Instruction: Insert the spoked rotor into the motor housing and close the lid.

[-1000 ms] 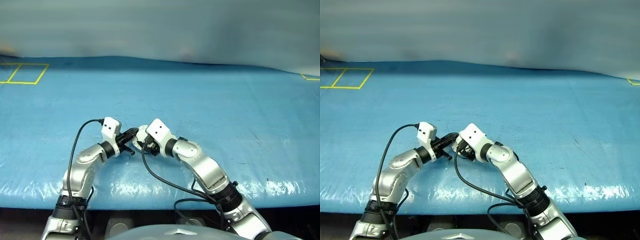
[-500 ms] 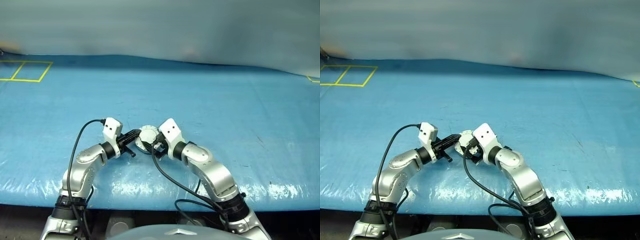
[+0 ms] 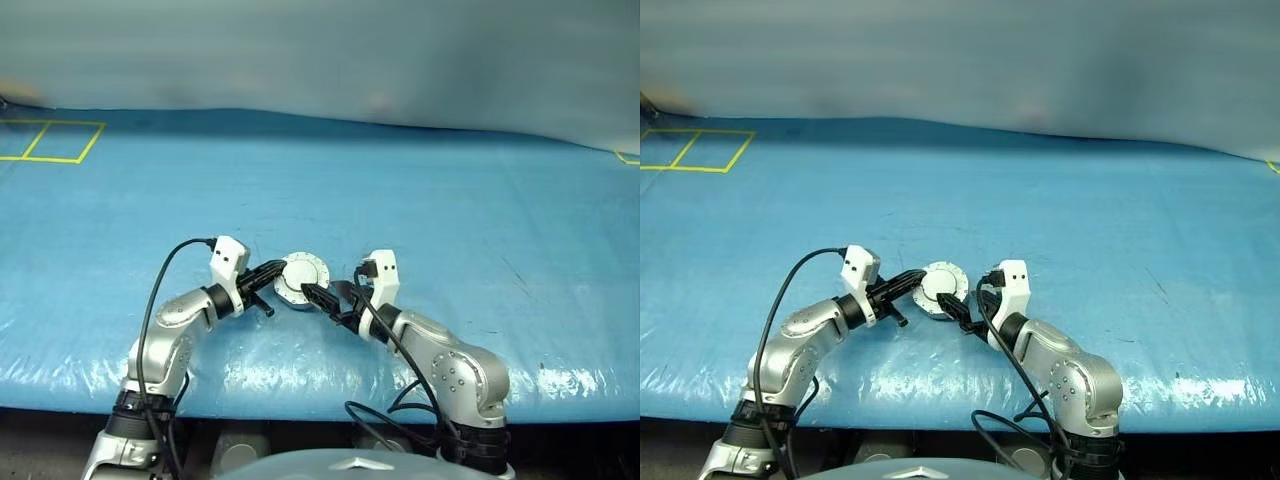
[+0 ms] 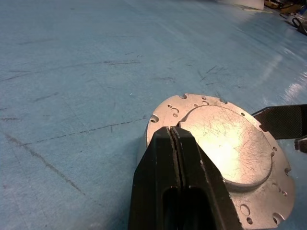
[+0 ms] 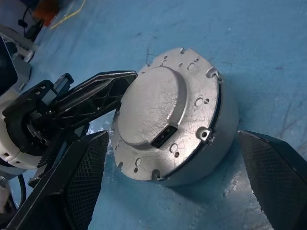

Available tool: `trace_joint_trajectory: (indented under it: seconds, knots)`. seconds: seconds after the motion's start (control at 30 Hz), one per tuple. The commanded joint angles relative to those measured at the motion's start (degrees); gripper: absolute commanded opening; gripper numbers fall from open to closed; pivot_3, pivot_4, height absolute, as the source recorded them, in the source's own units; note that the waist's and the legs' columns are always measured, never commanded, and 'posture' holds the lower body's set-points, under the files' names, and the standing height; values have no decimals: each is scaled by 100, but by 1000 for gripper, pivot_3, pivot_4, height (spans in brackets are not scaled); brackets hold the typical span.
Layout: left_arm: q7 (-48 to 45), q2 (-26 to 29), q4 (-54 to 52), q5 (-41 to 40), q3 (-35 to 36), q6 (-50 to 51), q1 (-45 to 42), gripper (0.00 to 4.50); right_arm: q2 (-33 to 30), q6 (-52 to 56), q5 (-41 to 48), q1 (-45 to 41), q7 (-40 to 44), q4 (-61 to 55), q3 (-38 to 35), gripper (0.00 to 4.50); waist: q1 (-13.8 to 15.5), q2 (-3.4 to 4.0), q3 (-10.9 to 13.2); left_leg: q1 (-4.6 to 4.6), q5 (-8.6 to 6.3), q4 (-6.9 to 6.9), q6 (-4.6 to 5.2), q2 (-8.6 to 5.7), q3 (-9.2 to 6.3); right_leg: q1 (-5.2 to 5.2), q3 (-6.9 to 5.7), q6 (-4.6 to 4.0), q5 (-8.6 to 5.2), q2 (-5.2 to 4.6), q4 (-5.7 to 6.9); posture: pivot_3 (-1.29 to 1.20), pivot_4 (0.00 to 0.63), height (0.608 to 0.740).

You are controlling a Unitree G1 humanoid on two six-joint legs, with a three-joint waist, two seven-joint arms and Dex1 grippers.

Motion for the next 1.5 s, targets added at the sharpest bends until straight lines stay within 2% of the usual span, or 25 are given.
trace_joint_trajectory:
  seconds: [0.03,0.2,0.37,0.63,0.73,0.9,0.97,1.03,1.1,1.3,1.4,1.5]
  knots:
    - [-87,-40,-87,-21,-91,-52,-45,0,911,339,771,-46,-350,167,-507,4468,0,1,1,0,0,0,0,0,0,-1,0,0,0,0,0,0,150,740]
    - [-83,-31,-94,-7,-71,-71,-25,0,1179,711,1829,-141,-1035,757,-1010,4468,-5,0,-1,-2,0,0,1,1,0,-3,0,0,0,0,1,0,150,740]
    - [-78,-22,-104,12,-69,-79,-7,0,1147,711,2651,-234,-1479,1343,-942,4468,-45,-3,-4,3,0,0,1,2,0,2,0,0,0,1,1,0,150,740]
    - [-57,-7,-168,12,-28,-90,54,0,1001,135,3731,-390,-2035,1944,-764,4468,-170,-1,-5,8,0,-1,3,3,-1,6,0,0,0,2,2,0,150,740]
    - [-42,0,-182,26,-23,-102,76,0,838,7,4193,-300,-2159,2049,-713,3842,-173,-1,-4,7,0,-1,3,3,0,5,0,0,0,2,2,0,150,740]
    - [-28,12,-203,30,-20,-106,105,0,579,-38,4548,-132,-2362,2080,-534,2196,-186,7,0,-3,0,-4,4,3,-1,-5,0,-1,-1,2,2,0,150,740]
    - [-26,8,-203,39,-22,-102,114,0,493,-47,4623,-74,-2446,2062,-446,1818,-186,7,0,-3,0,-5,5,3,-1,-7,1,-1,-1,3,3,0,150,740]
    - [-27,-4,-196,48,-18,-94,118,0,443,-81,4694,-34,-2500,2045,-372,1709,-181,7,1,-3,0,-4,5,4,-1,-6,0,-2,-1,4,3,0,150,740]
    - [-27,-14,-195,56,-12,-90,124,0,407,-131,4750,-19,-2556,2038,-306,1264,-186,10,2,-10,0,-2,5,3,-1,-12,1,-1,-1,3,3,0,150,740]
    - [78,-106,-266,-8,69,-45,137,0,323,-296,4764,-27,-2703,2013,-137,1239,-186,10,2,-10,1,-1,6,5,-1,-13,1,-1,-1,5,4,0,150,740]
    - [656,-201,-552,-162,285,815,134,0,285,-384,4744,-14,-2690,2032,-113,1238,-185,9,2,-10,1,1,6,5,-1,-12,1,-1,0,5,4,0,150,740]
    - [807,-349,-767,-557,613,1172,174,0,279,-500,4797,10,-2657,1994,-95,1237,-192,10,2,-9,2,3,8,6,-2,-11,1,1,0,5,7,0,150,740]
